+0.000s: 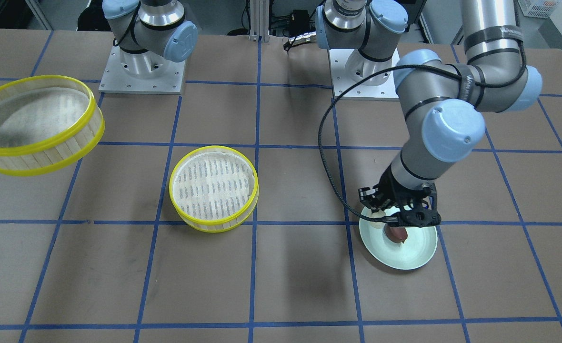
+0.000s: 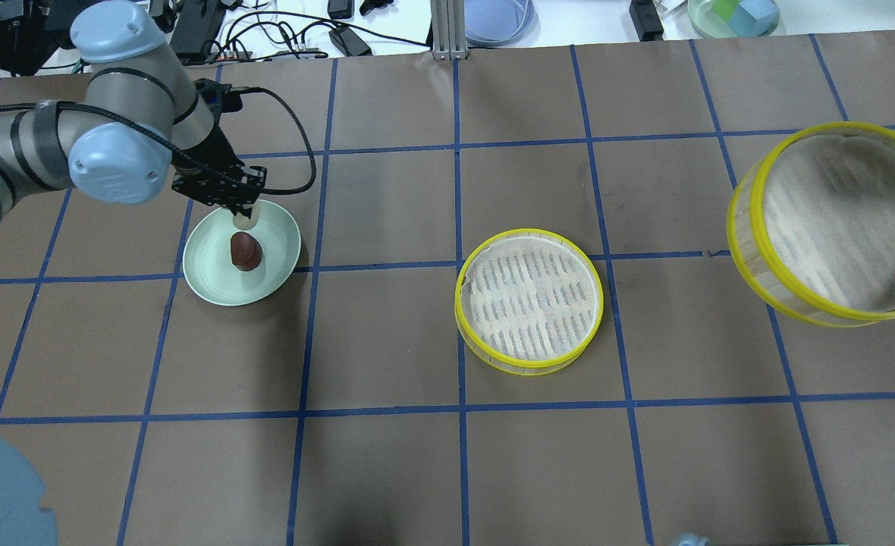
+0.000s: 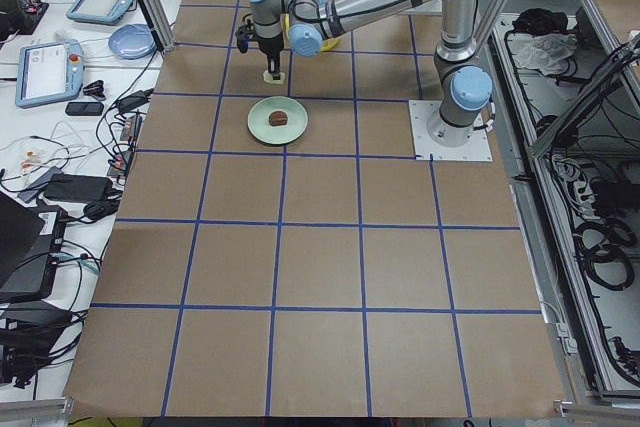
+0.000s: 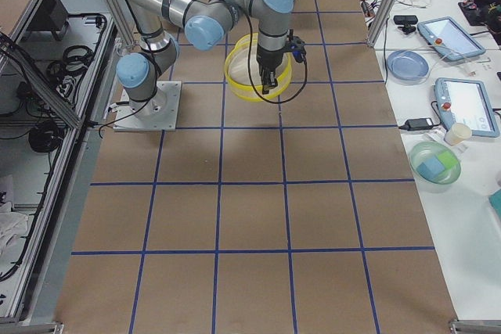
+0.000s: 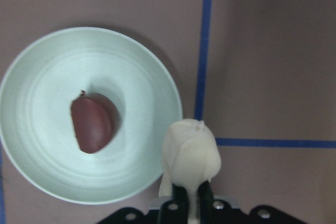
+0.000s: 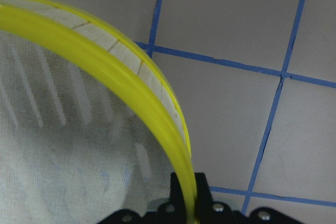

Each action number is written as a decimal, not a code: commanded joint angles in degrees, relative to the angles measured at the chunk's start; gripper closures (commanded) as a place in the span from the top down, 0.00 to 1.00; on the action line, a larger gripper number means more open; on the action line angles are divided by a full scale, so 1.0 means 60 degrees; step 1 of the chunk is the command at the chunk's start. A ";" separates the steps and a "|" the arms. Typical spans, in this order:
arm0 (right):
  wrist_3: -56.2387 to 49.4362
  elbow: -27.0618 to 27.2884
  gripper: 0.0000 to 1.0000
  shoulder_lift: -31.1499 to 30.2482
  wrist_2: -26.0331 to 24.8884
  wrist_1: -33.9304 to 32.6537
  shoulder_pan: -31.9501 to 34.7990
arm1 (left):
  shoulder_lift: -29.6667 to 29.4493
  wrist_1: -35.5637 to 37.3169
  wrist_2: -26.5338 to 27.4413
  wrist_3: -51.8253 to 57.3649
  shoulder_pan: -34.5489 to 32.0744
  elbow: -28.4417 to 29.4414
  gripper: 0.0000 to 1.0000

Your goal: Stack buns with steamer

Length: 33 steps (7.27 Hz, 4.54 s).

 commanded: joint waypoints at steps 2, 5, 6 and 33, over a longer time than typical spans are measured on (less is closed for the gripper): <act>0.0072 0.0000 0.00 -0.0165 0.0066 0.0221 0.0113 | -0.0043 0.0153 -0.1156 -0.3901 -0.2289 0.0003 0.00; -0.0001 0.0000 0.00 -0.0048 -0.0080 0.0221 0.0113 | -0.0833 0.1806 -0.1857 -0.6365 -0.3831 -0.0026 0.00; 0.0028 0.0029 0.00 0.0010 -0.0415 0.0424 0.0113 | -0.1053 0.2144 -0.1890 -0.6751 -0.3993 -0.0026 0.00; 0.6514 0.1128 0.00 0.2765 0.0256 -0.2006 0.5767 | -0.1934 0.1649 0.0233 0.2763 0.1806 -0.0568 0.22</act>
